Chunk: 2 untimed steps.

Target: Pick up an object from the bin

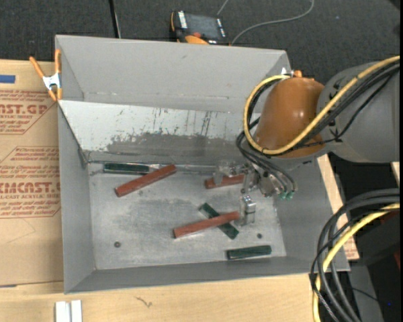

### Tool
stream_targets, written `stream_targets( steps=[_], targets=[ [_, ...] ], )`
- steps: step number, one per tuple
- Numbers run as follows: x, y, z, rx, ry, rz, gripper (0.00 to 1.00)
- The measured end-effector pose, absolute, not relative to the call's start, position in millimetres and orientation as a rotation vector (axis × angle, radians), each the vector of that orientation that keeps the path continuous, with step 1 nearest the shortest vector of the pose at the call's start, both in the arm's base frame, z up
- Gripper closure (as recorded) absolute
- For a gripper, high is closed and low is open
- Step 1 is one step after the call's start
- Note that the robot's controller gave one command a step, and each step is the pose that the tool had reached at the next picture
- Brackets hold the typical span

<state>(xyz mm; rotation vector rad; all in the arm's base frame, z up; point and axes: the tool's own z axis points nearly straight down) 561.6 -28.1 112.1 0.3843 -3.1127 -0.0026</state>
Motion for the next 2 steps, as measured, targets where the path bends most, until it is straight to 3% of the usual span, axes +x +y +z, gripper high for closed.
stream_targets(
  steps=[1, 2],
  targets=[
    [498.0, 15.3, 68.9, 0.525, -3.098, -0.005, 0.0],
    [501.7, 13.5, 72.9, 0.523, -3.106, -0.001, 1.0]
  ],
)
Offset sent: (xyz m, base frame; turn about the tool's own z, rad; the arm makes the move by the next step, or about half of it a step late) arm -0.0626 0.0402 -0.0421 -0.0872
